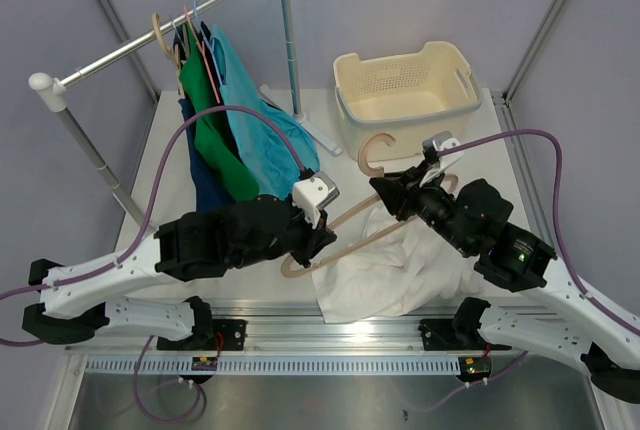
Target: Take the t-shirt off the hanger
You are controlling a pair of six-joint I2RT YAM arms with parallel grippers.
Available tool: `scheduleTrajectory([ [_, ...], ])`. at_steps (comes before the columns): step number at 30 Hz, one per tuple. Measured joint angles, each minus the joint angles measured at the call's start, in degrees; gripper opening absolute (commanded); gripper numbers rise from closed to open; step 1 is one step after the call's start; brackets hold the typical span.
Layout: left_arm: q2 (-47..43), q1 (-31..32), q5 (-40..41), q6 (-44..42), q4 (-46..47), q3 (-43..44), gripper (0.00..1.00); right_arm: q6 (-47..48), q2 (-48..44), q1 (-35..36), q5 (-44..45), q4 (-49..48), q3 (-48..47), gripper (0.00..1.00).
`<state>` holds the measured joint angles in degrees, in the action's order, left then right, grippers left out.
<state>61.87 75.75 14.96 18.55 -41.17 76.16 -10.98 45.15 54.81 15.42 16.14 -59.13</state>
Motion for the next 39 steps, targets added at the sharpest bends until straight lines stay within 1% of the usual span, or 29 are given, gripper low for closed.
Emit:
scheduleTrajectory([
  [2,0.0,0.0,0.0,0.5,-0.1,0.0,0.00,0.2,0.2,0.0,-0.1,0.0,0.0,0.09],
  [4,0.0,-0.1,0.1,0.8,-0.1,0.0,0.00,0.4,0.2,0.0,-0.1,-0.2,0.0,0.20],
  [10,-0.8,-0.1,0.7,1.9,-0.2,-0.1,0.00,0.3,0.7,0.0,-0.5,-1.0,0.0,0.26],
  [12,-1.3,-0.1,0.8,2.3,-0.3,-0.3,0.00,0.2,0.9,0.0,-0.8,-1.4,0.0,0.32],
  [13,-1.5,-0.1,0.9,2.5,-0.3,-0.5,0.00,0.0,1.0,0.0,-1.1,-1.6,-0.1,0.37],
  [14,-1.8,-0.1,1.4,2.7,-0.4,-0.7,0.00,-0.2,1.0,0.0,-1.2,-1.6,-0.1,0.47],
  [16,-2.3,-0.2,3.0,2.9,-0.6,-0.8,0.00,-0.7,1.0,0.0,-1.4,-1.6,-0.1,0.55],
  [17,-2.7,-0.3,3.7,3.2,-0.8,-0.8,0.00,-1.0,1.0,0.0,-1.4,-1.5,-0.1,0.64],
  [20,-3.9,-0.4,6.4,4.4,-0.8,-0.9,0.00,-1.7,1.0,0.0,-1.5,-1.5,-0.1,0.79],
  [21,-4.5,-0.4,7.9,4.9,-0.8,-1.1,0.00,-1.9,1.0,0.0,-1.4,-1.5,-0.1,0.90],
  [23,-5.4,-0.4,10.9,5.9,-0.8,-1.5,0.00,-2.5,1.0,0.0,-1.4,-1.5,-0.1,0.98],
  [28,-6.7,-0.5,19.4,8.5,-1.3,-3.0,0.00,-3.2,-0.6,0.0,-0.6,0.1,-0.1,1.00],
  [33,-8.4,-0.9,27.6,10.6,-3.7,-6.0,0.00,-3.4,-5.7,0.0,1.1,2.8,-0.1,1.00],
  [36,-8.5,-2.1,33.0,11.3,-5.2,-6.3,0.00,-3.4,-9.4,0.0,1.7,4.0,-0.1,0.99],
  [39,-7.4,-5.0,36.0,11.4,-6.1,-5.7,0.00,-3.4,-12.6,0.0,2.0,4.6,-0.1,1.00],
])
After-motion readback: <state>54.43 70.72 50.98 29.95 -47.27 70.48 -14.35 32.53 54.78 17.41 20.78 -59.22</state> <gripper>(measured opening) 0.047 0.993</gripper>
